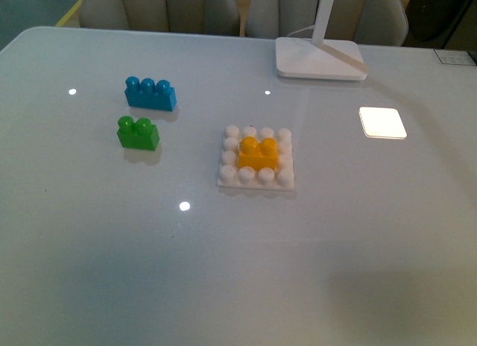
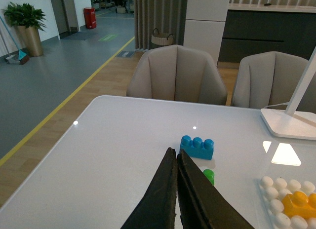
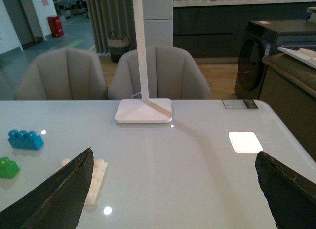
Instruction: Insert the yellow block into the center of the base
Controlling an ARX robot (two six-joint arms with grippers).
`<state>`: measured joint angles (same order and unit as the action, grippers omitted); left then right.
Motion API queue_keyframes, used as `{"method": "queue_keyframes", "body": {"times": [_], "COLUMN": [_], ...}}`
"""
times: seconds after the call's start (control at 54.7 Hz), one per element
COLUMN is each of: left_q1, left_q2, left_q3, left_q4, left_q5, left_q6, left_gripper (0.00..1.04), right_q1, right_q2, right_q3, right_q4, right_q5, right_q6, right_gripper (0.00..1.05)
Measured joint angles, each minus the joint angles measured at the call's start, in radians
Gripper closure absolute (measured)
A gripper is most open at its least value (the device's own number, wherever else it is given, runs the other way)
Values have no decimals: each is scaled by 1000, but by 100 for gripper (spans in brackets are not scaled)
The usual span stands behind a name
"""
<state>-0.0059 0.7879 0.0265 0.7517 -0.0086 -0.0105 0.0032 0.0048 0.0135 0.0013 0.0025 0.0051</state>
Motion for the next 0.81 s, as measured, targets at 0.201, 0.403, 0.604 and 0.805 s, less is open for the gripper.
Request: {"method": "queue_keyframes", "body": {"times": [0.201,0.403,0.604,0.805], "left_q1": [2,2,2,2], "left_q2": [-156,-291,-439,-522], "left_q3": [-14,-14,-14,-14], "left_q4": [-138,-259,-402,-485], "left_q5": [8,8,9,8], "left_q6": [0,0,0,0], "left_gripper": [102,102,102,102], "right_q1": [0,0,0,0], "right_q2": [0,0,0,0], "right_q3": [0,0,0,0], "right_q4": [0,0,0,0], "right_q5": [0,0,0,0], "right_q6": [0,0,0,0], "right_gripper": [9,9,9,9]}}
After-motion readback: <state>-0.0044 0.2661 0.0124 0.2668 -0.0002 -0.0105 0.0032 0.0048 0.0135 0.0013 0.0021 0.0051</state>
